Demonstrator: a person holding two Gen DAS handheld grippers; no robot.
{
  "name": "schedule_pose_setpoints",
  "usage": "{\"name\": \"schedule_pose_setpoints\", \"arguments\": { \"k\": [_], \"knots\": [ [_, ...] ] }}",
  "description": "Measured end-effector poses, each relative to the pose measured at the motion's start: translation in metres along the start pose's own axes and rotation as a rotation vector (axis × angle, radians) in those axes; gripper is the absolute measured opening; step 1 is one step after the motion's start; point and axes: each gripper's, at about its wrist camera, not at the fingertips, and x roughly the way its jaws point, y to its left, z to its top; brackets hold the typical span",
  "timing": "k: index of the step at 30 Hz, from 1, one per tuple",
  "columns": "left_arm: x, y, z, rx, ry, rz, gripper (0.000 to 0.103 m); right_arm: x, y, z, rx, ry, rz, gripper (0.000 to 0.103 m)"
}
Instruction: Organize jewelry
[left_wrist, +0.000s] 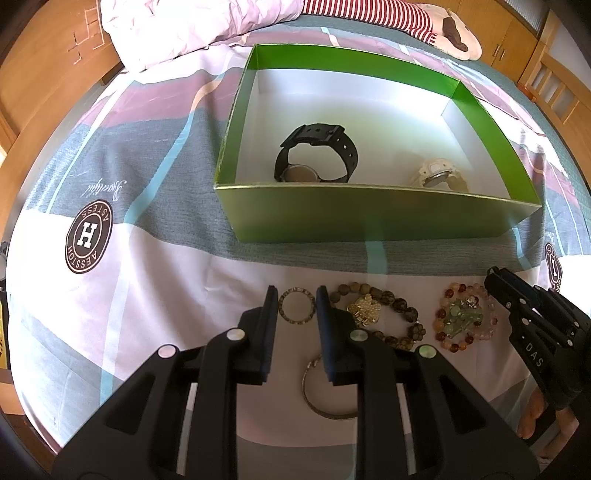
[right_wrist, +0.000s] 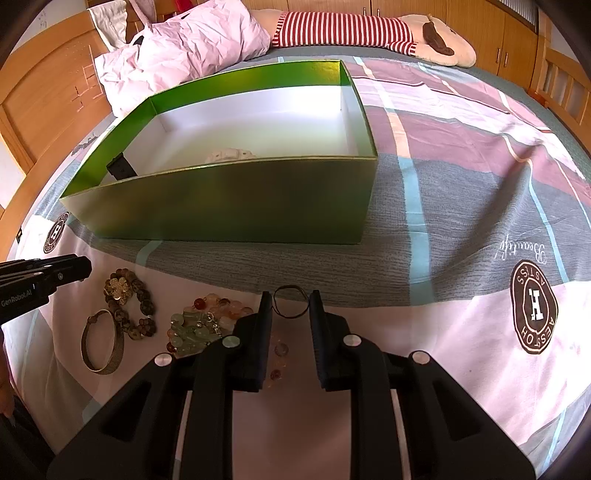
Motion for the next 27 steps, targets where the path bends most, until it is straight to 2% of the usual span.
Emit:
{"name": "schedule_pose_setpoints", "arguments": {
  "k": [20,23,27],
  "knots": [
    [-0.001,-0.007,-0.001,0.032,-0.005,-0.002,0.021,-0.004,0.001,0.000,-0.004,-0.022,0.004,0.021],
    [-0.005,-0.005,0.000,0.025,-0.026,-0.013,0.021,-0.009,0.002,0.002,-0.002,-0.043,0.009,0.021],
    [-0.023,-0.003,0.005,0.016,-0.111,-0.055,0.021,-0.021,0.004,0.005,0.001,-0.075,0.032,0.021]
  ]
}}
